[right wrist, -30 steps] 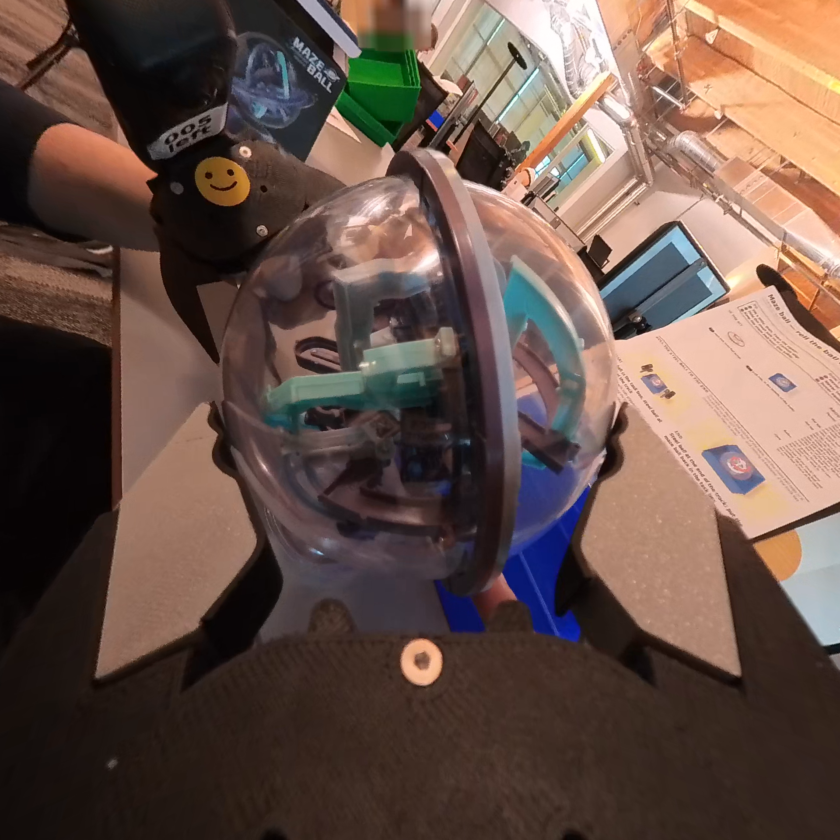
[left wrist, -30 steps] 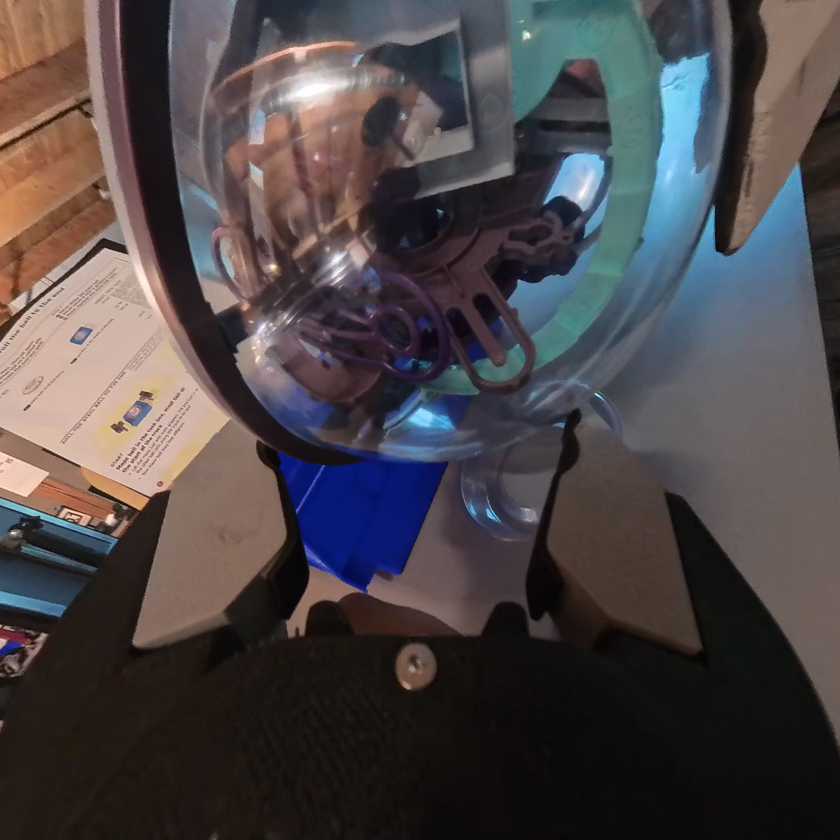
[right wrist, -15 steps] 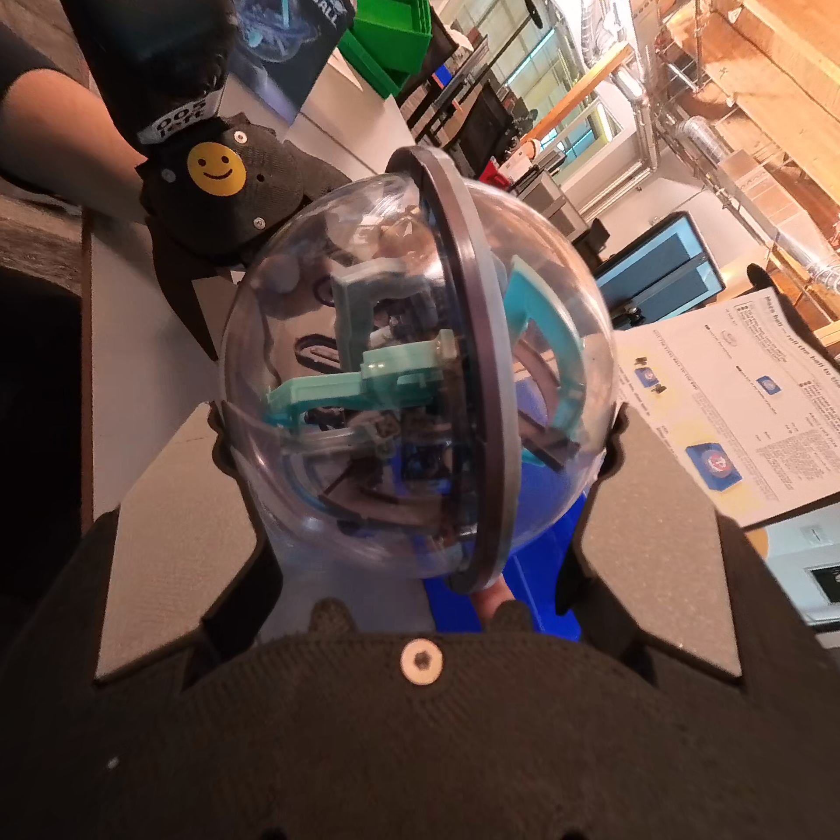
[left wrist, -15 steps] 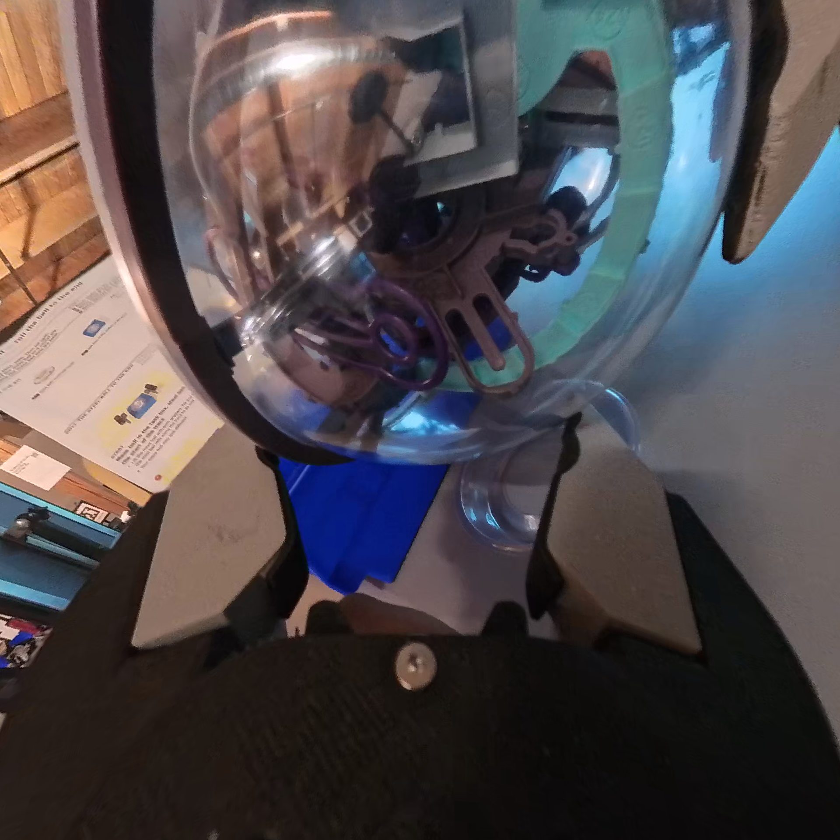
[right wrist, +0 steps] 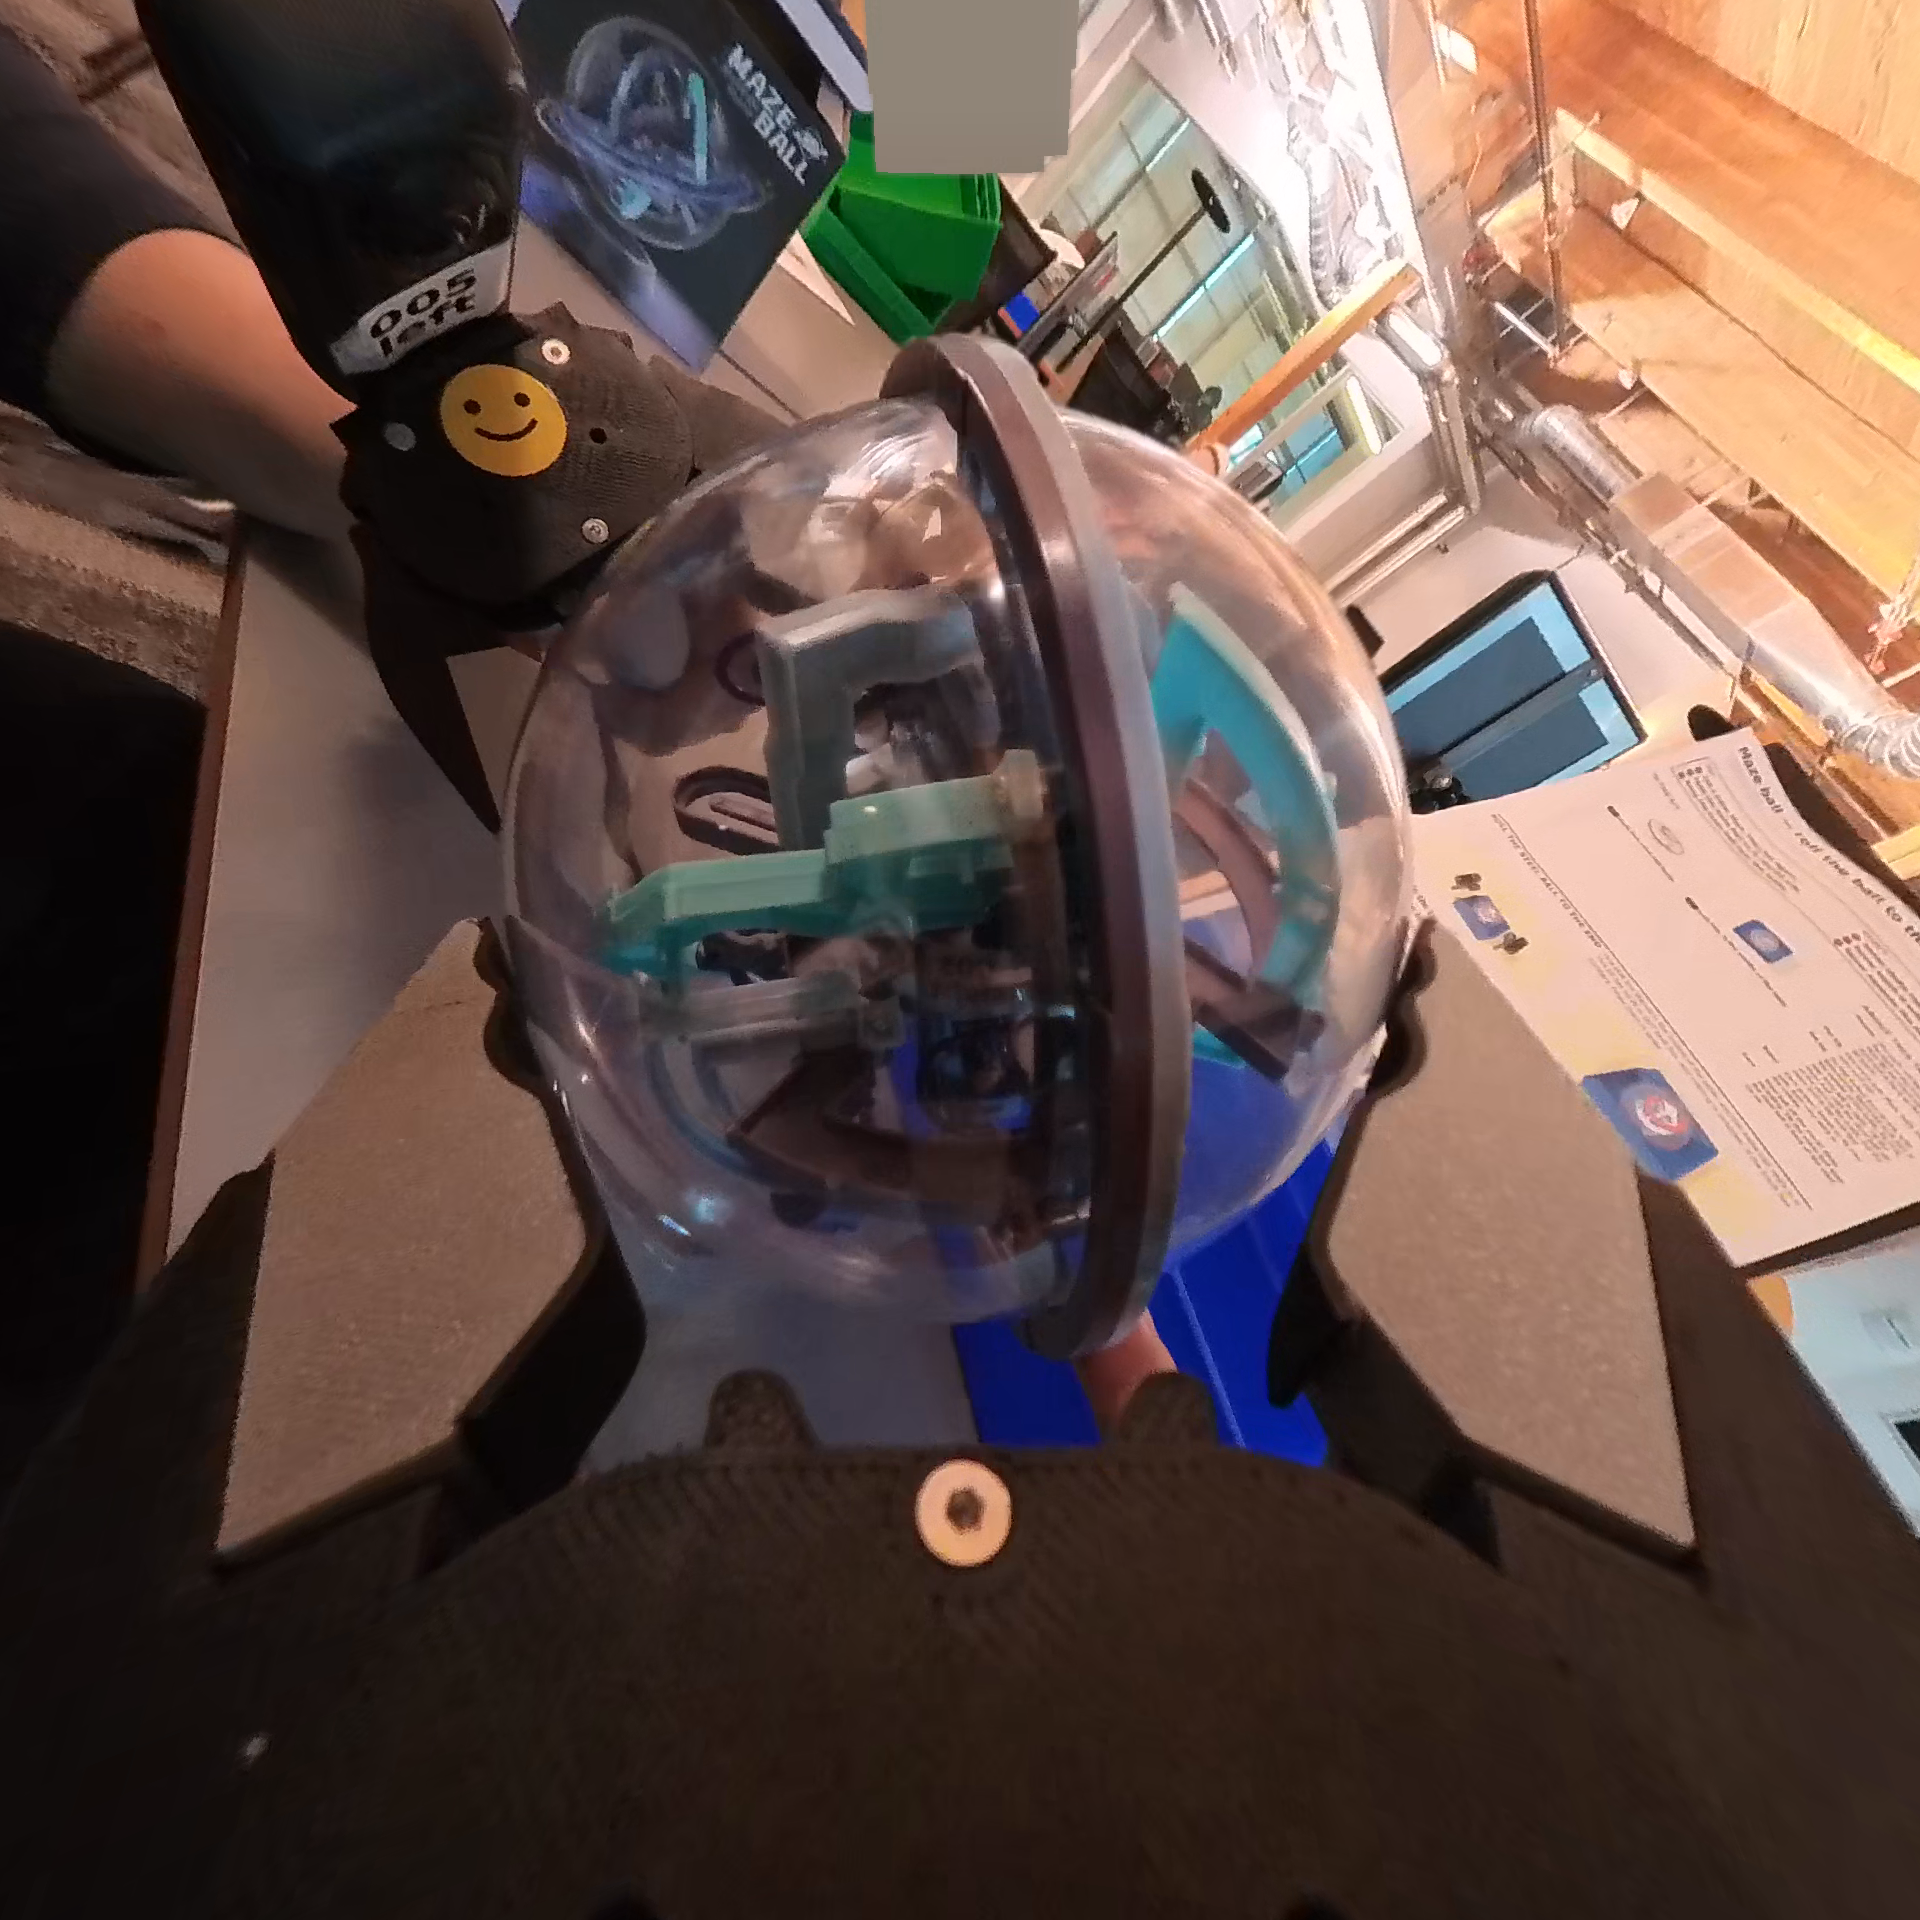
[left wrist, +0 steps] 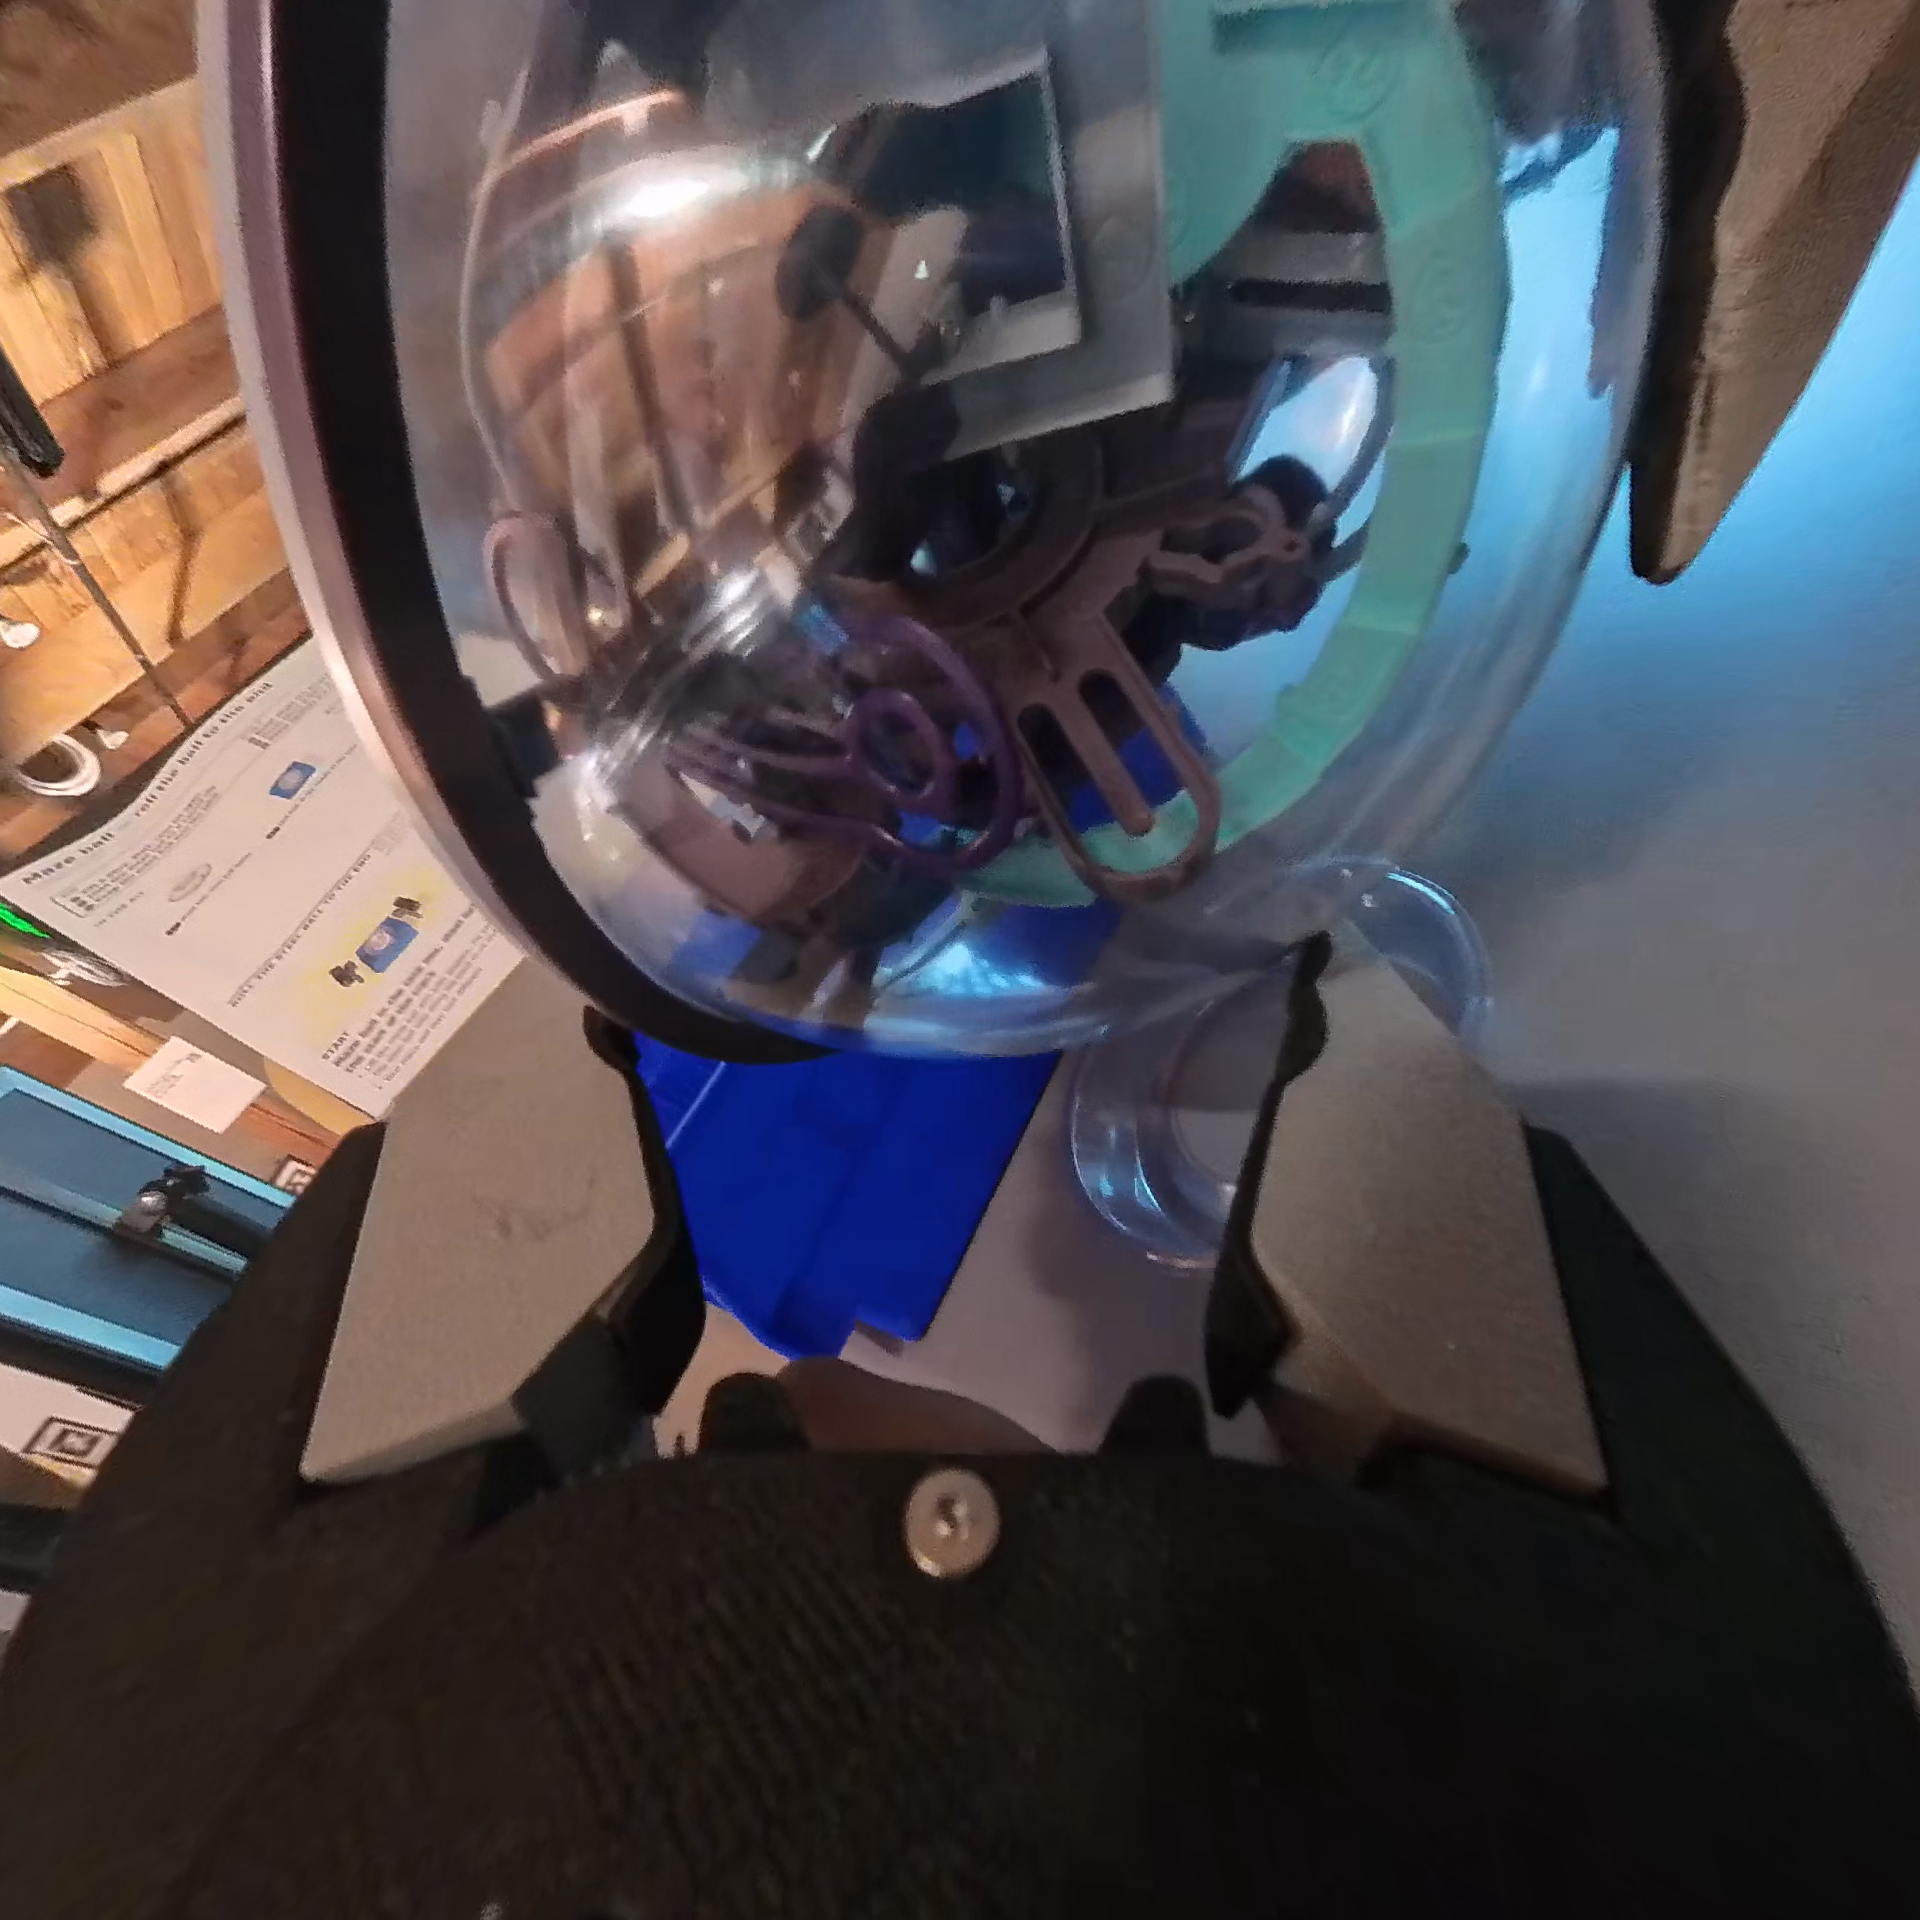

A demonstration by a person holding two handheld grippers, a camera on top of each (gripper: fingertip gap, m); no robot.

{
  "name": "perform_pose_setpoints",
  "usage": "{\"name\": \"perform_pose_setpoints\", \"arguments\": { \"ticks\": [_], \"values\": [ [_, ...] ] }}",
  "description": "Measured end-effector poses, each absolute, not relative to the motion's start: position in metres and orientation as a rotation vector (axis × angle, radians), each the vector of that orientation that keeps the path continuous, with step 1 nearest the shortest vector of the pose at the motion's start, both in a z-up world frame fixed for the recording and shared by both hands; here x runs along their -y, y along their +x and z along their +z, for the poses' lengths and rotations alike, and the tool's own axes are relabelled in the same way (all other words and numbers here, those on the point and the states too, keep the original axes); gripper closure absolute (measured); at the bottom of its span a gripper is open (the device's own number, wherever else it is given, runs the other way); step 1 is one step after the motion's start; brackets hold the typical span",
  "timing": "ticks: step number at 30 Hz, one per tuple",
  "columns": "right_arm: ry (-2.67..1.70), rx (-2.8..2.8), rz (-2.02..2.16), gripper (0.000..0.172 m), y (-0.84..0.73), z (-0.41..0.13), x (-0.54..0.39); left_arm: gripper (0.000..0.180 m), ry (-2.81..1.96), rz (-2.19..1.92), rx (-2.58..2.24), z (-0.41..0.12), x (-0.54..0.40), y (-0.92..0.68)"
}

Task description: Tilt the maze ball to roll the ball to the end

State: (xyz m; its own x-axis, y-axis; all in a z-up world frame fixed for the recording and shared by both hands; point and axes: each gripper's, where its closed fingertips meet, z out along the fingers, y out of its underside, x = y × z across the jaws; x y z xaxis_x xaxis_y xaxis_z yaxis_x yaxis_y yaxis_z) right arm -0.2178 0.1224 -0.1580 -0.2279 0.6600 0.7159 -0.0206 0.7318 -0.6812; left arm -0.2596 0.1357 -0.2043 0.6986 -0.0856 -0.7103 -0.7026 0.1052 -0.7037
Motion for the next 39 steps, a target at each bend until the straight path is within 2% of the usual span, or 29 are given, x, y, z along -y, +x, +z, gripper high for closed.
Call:
{"name": "perform_pose_setpoints", "arguments": {
  "ticks": [39],
  "values": [
    [-0.612,1.705,0.767,0.015,-0.228,-0.168,-0.129,0.053,-1.465,0.516,-0.696,-0.210,-0.140,-0.265]
  ]
}}
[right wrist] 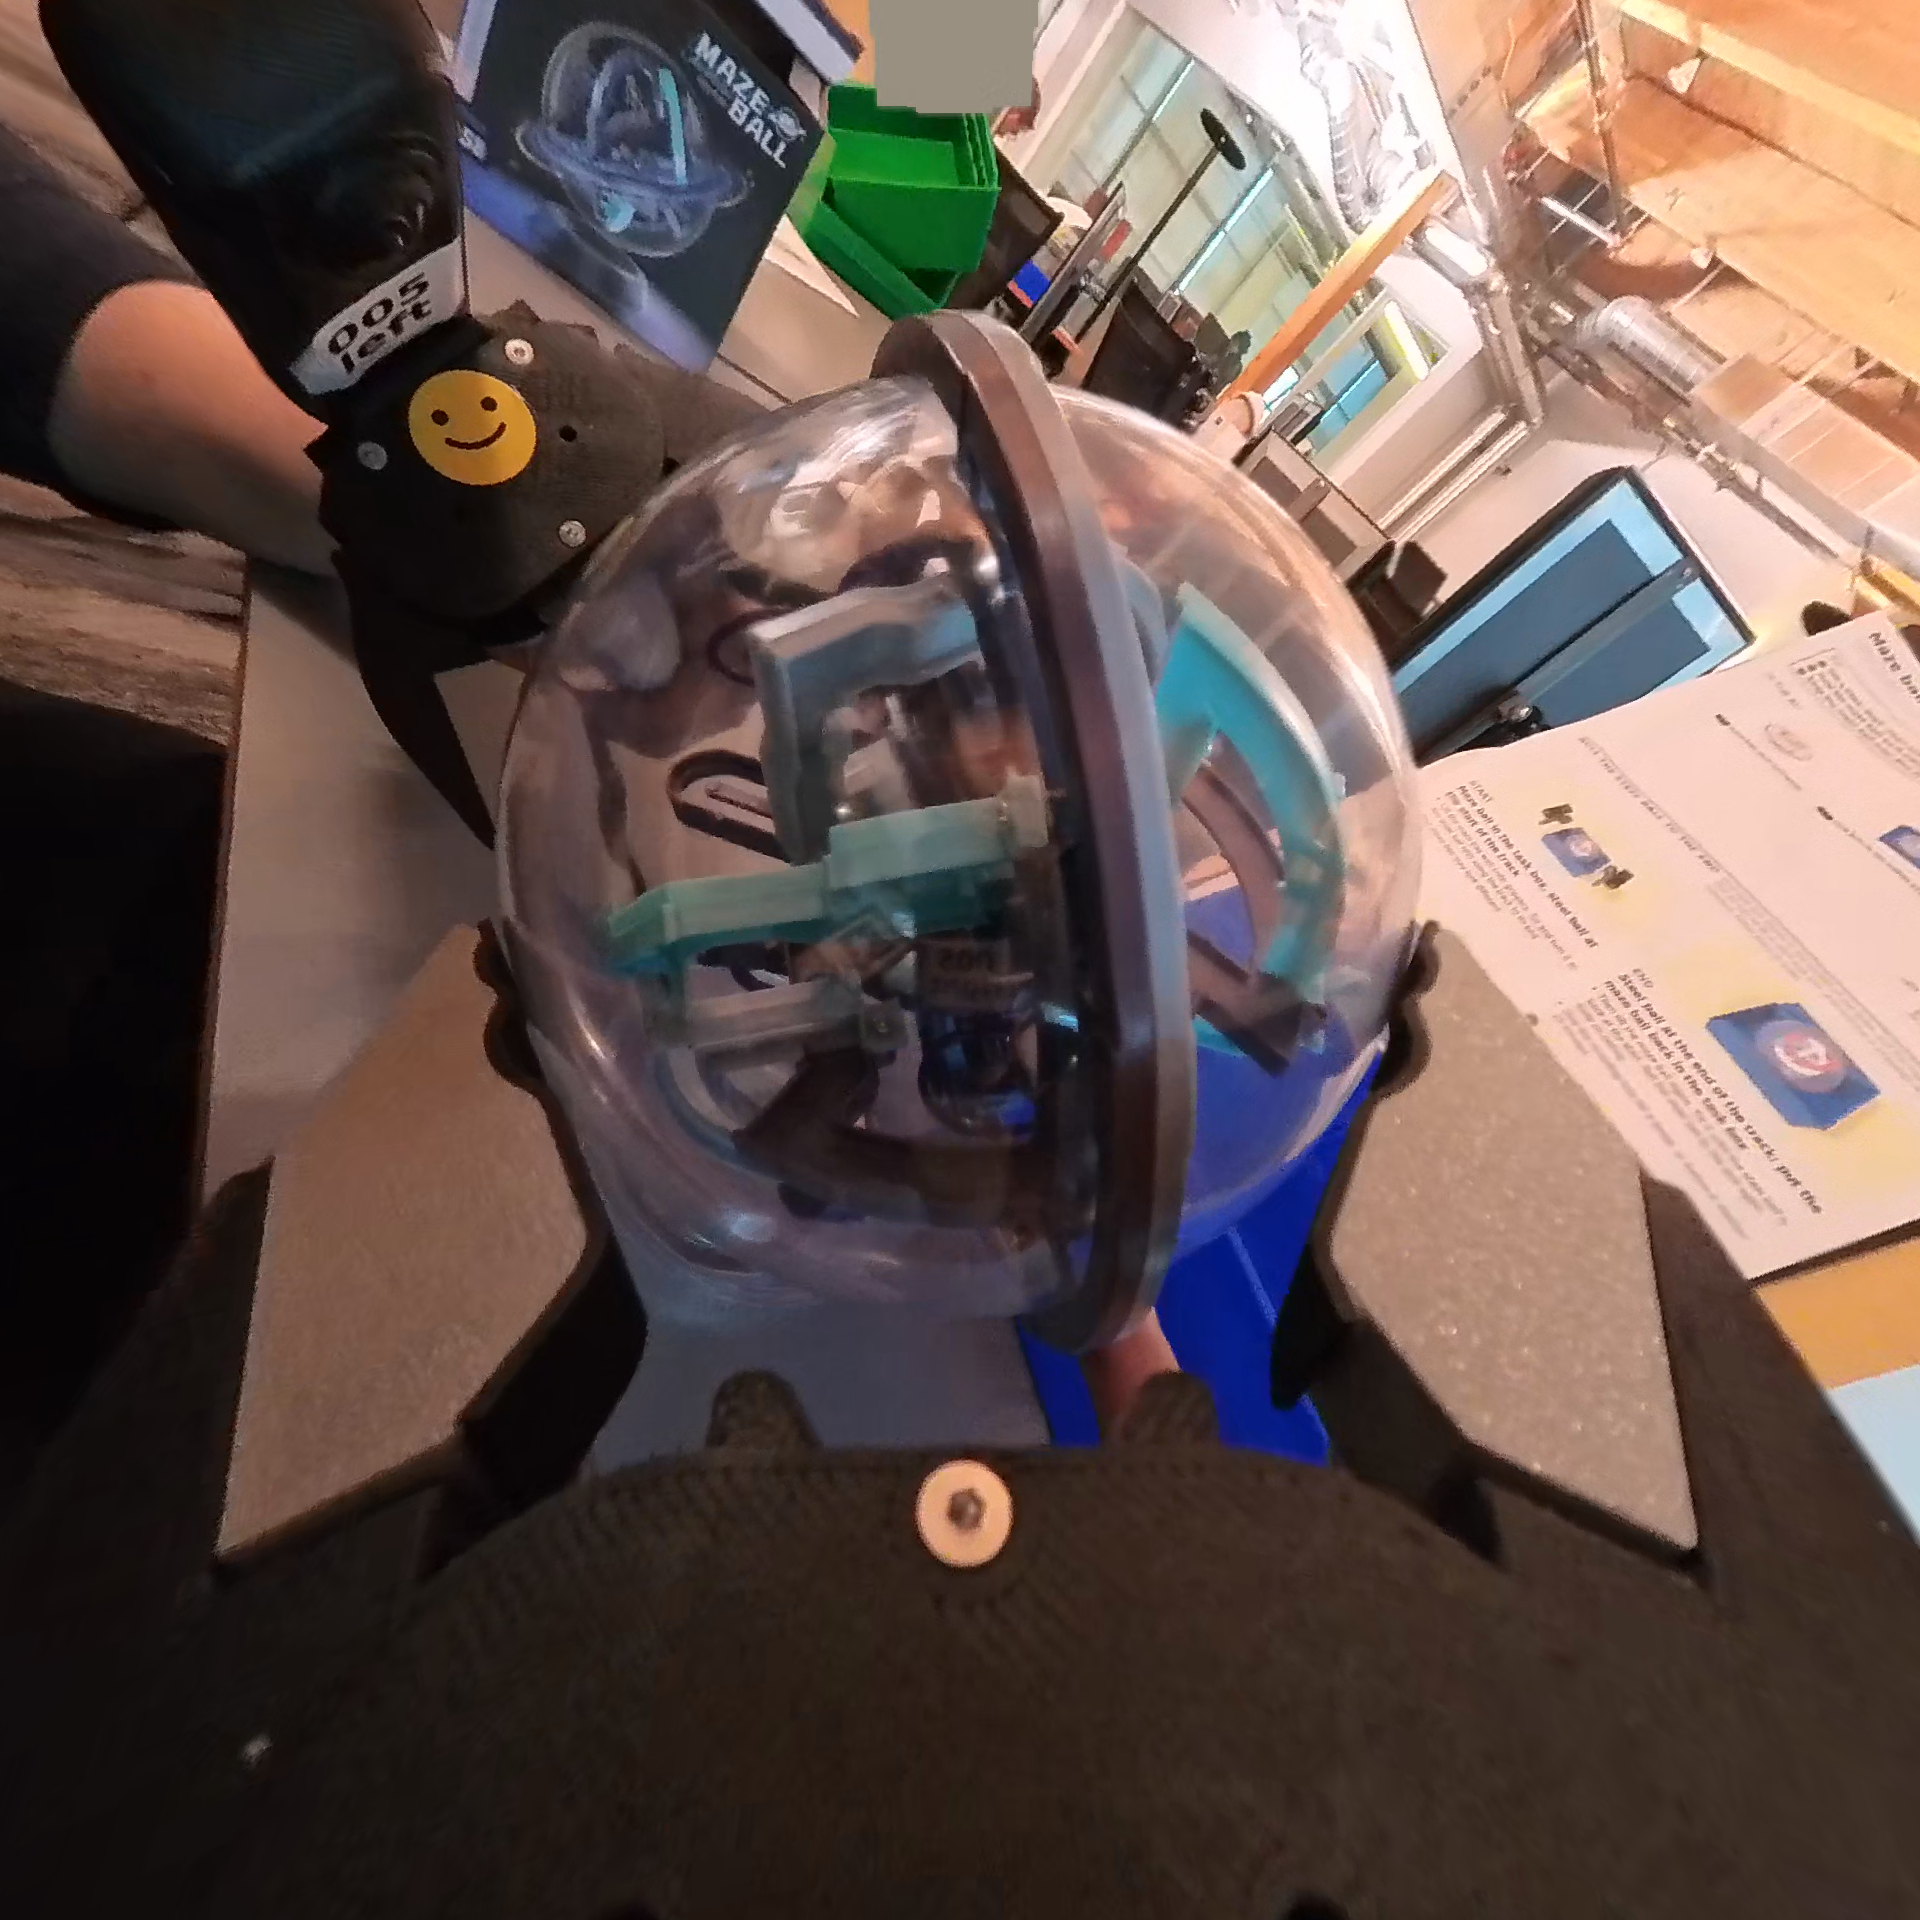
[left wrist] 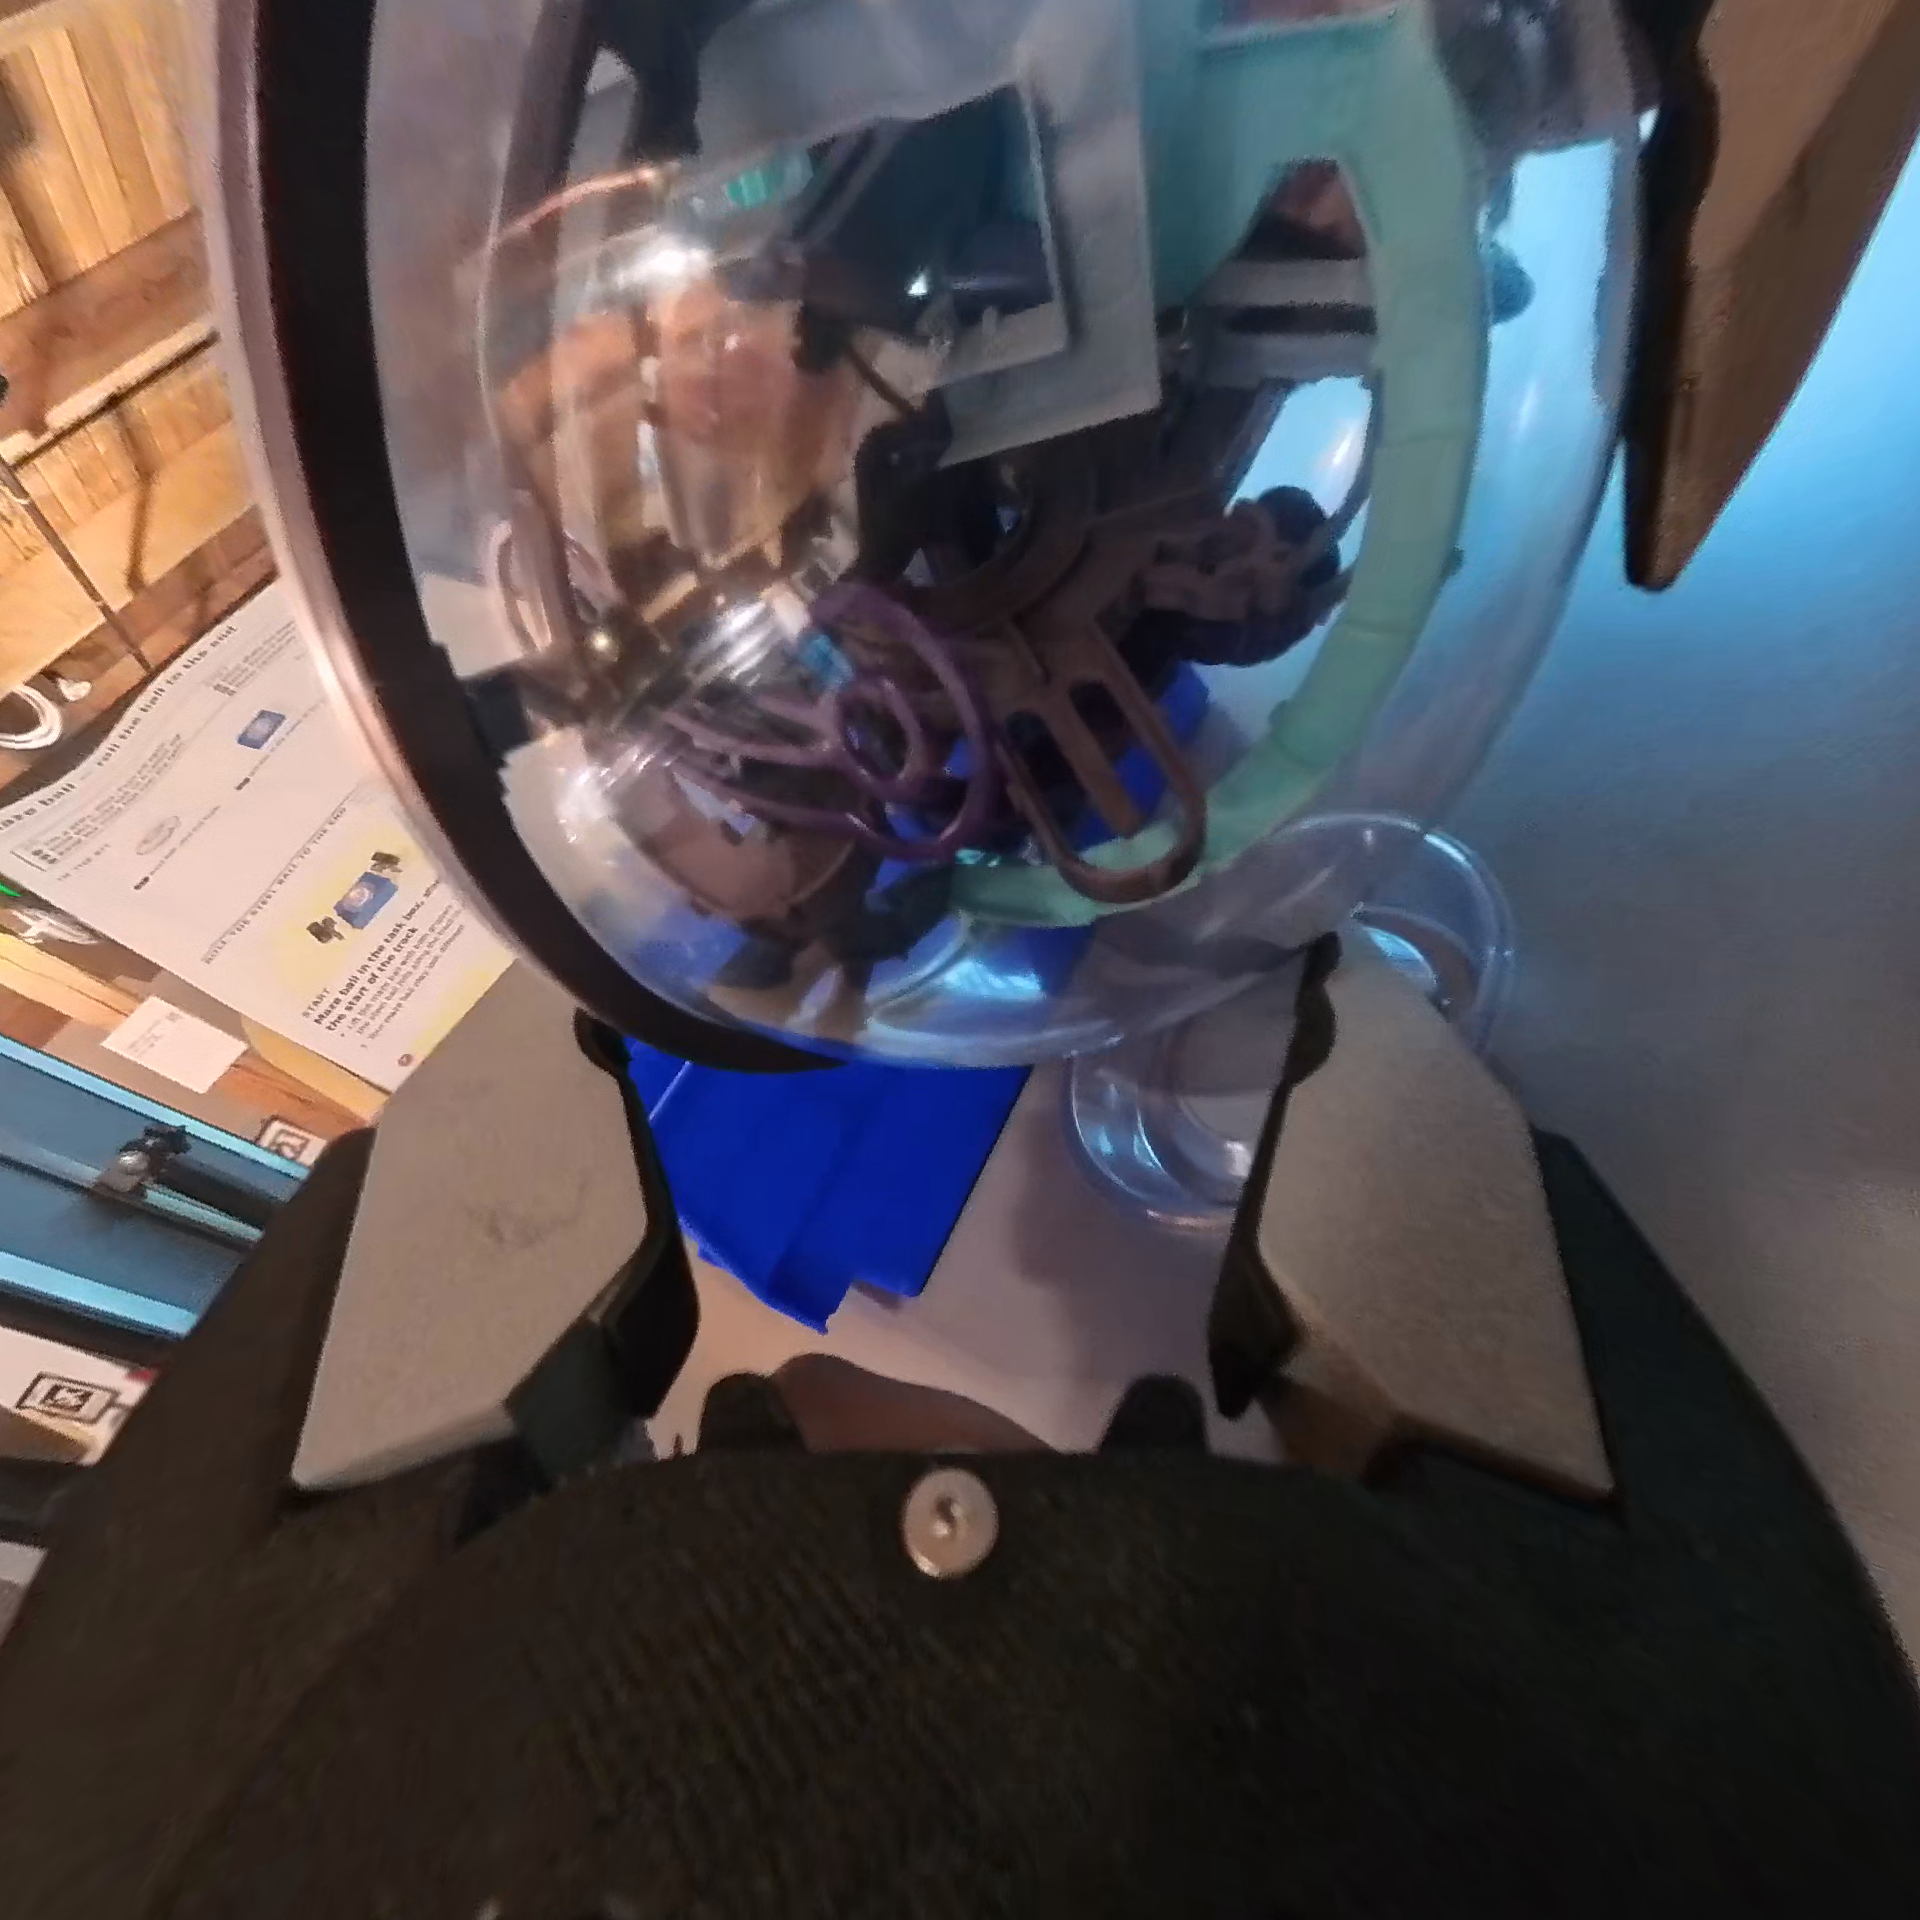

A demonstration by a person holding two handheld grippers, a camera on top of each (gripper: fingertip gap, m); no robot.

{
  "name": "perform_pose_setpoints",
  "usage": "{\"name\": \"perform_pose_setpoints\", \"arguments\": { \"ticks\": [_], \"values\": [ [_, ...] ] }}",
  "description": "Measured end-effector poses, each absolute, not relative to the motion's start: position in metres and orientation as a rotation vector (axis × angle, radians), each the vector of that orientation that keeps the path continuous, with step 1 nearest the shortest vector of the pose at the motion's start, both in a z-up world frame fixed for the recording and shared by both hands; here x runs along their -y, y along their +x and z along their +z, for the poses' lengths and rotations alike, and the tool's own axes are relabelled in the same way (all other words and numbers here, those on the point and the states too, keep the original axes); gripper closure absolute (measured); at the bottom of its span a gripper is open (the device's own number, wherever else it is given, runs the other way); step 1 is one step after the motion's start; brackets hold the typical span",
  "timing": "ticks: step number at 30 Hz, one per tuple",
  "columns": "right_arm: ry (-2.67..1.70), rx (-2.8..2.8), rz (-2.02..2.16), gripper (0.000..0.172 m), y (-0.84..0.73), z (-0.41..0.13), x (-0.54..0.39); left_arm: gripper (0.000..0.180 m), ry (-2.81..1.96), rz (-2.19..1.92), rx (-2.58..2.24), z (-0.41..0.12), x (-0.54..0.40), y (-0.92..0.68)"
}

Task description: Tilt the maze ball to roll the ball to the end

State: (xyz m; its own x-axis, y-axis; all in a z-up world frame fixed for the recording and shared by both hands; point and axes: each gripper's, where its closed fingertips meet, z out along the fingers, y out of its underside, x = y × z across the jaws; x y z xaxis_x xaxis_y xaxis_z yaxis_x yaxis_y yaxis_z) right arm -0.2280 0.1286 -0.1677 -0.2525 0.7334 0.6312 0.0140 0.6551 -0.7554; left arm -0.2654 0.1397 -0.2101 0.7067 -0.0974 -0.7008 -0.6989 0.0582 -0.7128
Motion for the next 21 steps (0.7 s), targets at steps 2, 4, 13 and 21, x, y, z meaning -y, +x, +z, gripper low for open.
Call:
{"name": "perform_pose_setpoints", "arguments": {
  "ticks": [2,4,13,21],
  "values": [
    [-0.622,1.703,0.794,0.015,-0.227,-0.166,-0.128,0.052,-1.453,0.495,-0.695,-0.208,-0.139,-0.263],
    [-0.634,1.702,0.828,0.015,-0.225,-0.165,-0.127,0.052,-1.439,0.473,-0.697,-0.207,-0.137,-0.260],
    [-0.711,1.707,0.850,0.015,-0.226,-0.157,-0.121,0.052,-1.481,0.337,-0.663,-0.208,-0.135,-0.256],
    [-0.598,1.697,0.766,0.015,-0.226,-0.158,-0.120,0.052,-1.426,0.476,-0.675,-0.204,-0.136,-0.261]
  ]
}}
